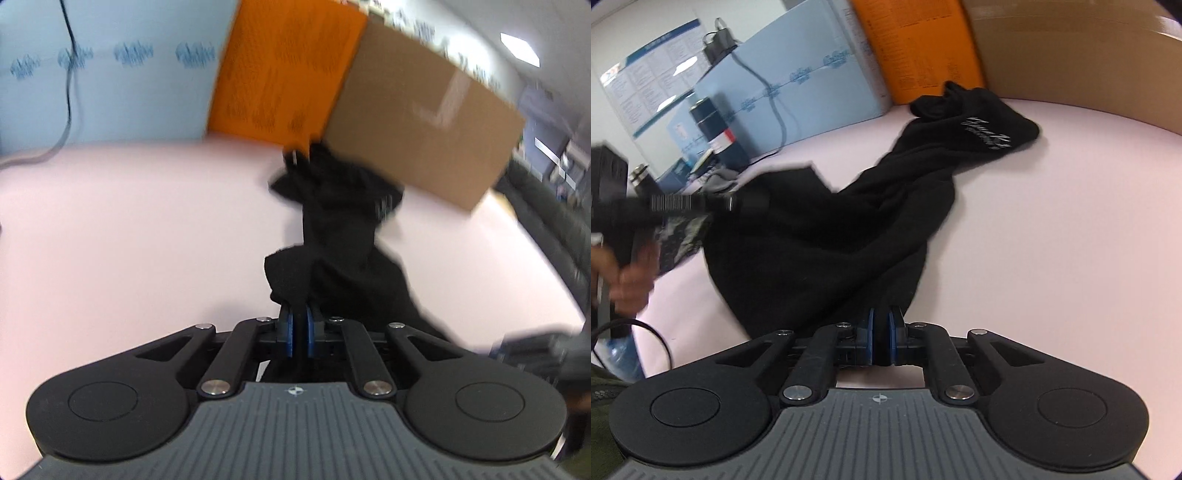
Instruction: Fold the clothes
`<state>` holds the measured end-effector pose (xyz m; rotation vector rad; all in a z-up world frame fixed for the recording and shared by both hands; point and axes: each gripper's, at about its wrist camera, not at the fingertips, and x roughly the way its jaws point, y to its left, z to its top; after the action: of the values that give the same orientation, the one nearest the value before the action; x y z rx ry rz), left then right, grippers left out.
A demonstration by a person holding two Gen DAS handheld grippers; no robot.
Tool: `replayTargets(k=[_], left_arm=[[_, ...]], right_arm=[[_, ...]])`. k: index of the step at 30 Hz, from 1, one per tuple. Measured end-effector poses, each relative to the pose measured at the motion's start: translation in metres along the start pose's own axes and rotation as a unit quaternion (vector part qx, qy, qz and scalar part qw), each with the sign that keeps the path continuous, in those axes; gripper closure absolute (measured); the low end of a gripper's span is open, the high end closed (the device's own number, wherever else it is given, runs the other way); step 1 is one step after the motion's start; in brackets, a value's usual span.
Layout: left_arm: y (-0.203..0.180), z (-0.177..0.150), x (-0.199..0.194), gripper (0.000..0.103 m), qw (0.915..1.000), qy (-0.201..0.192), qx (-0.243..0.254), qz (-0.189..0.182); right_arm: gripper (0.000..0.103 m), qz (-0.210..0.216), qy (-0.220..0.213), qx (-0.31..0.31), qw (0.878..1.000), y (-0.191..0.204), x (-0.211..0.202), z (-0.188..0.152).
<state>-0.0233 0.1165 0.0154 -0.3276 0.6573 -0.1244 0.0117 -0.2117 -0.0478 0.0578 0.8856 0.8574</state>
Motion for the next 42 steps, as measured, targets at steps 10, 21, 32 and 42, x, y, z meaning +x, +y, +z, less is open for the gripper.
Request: replayTargets(k=[10, 21, 32, 42], left_arm=[[-0.087, 0.106, -0.067, 0.095, 0.9734, -0.116, 0.128, -0.151], [-0.113, -0.006, -0.059, 0.04, 0.9134, 0.061, 0.362, -0.176], [-0.022, 0.032, 0.033, 0.015, 0.9809, 0.019, 0.181, 0.069], [-0.04, 0.016, 0.068, 0.099, 0.9766, 0.078, 0.188, -0.071]], right_arm=[[0.048, 0.218, -0.031, -0.071, 0.973, 0.086, 0.013, 0.059], [0.028, 0.059, -0.009, 0.084, 0.995, -0.024, -0.053, -0.016], [0.023, 0.014, -0.074, 0.14, 0.987, -0.057, -0.065, -0.009], [0.02, 0.002, -0.105, 0.083, 0.991, -0.051, -0.034, 0.059]])
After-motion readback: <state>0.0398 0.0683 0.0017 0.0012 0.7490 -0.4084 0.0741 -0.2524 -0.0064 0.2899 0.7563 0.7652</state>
